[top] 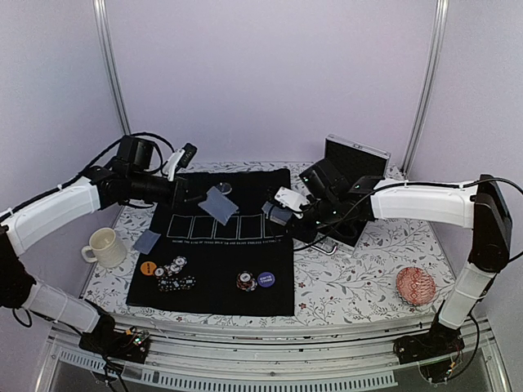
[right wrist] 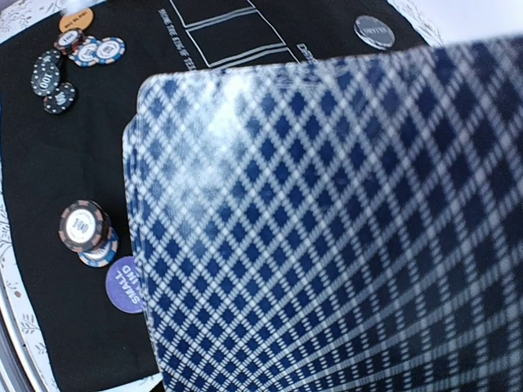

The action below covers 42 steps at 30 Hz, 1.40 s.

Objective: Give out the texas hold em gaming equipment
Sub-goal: Pick up the poker card from the face-down deck piles, then distribute the poker card in the small blind area.

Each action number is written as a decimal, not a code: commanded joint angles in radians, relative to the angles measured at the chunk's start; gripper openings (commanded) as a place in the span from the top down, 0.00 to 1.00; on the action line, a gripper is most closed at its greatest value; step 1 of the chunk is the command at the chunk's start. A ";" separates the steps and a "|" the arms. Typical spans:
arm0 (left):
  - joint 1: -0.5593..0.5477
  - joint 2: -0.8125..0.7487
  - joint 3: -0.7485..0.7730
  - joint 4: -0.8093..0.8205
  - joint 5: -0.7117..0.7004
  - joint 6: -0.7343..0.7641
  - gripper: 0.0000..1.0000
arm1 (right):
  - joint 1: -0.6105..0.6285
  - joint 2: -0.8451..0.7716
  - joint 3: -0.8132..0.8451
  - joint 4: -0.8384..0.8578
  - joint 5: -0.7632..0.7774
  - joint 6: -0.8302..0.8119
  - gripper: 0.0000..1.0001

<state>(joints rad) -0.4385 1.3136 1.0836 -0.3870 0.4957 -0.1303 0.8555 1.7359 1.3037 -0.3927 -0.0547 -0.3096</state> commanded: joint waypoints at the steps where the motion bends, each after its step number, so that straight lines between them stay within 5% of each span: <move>1: -0.003 0.039 -0.041 -0.063 0.060 0.043 1.00 | -0.042 -0.047 -0.034 0.034 -0.002 0.019 0.64; 11: -0.237 0.385 0.128 0.009 0.220 0.094 1.00 | -0.129 -0.150 -0.125 0.029 0.018 0.049 0.64; 19: -0.361 0.639 0.321 -0.082 0.274 0.188 1.00 | -0.159 -0.205 -0.175 0.029 0.021 0.066 0.64; 30: -0.396 0.850 0.503 -0.217 0.138 0.264 1.00 | -0.159 -0.202 -0.173 0.028 0.003 0.073 0.64; 37: -0.380 0.798 0.526 -0.182 0.014 0.208 0.58 | -0.160 -0.209 -0.173 0.026 -0.008 0.075 0.63; 42: -0.341 0.688 0.485 -0.156 -0.040 0.183 0.44 | -0.159 -0.209 -0.167 0.017 -0.016 0.072 0.63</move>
<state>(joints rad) -0.8192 2.1231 1.5929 -0.5762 0.5220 0.0780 0.6994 1.5620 1.1336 -0.3813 -0.0509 -0.2466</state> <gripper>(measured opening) 0.523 0.380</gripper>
